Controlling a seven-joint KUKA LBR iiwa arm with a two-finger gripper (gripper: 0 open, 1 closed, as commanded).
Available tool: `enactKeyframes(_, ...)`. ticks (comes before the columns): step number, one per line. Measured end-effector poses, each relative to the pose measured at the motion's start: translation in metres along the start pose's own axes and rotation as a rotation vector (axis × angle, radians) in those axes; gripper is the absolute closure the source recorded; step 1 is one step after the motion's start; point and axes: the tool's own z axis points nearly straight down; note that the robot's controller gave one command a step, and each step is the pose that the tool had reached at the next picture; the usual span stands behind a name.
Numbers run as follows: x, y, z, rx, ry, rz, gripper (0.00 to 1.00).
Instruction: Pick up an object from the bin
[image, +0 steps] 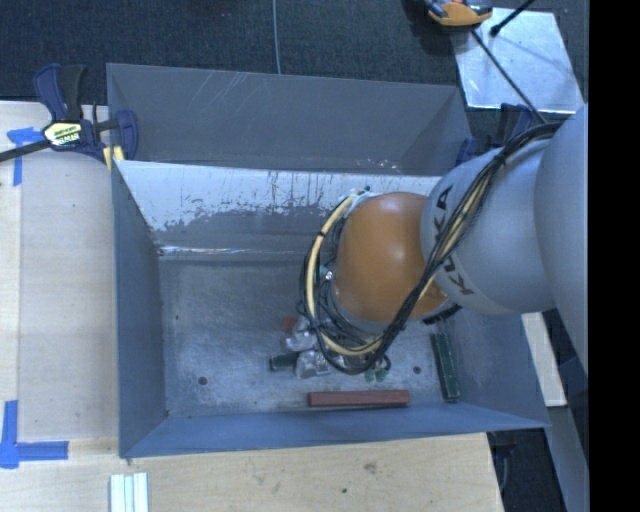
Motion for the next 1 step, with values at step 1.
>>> enactKeyframes(1,-0.0028,0.0,-0.0143,0.0,-0.01,0.0,1.0)
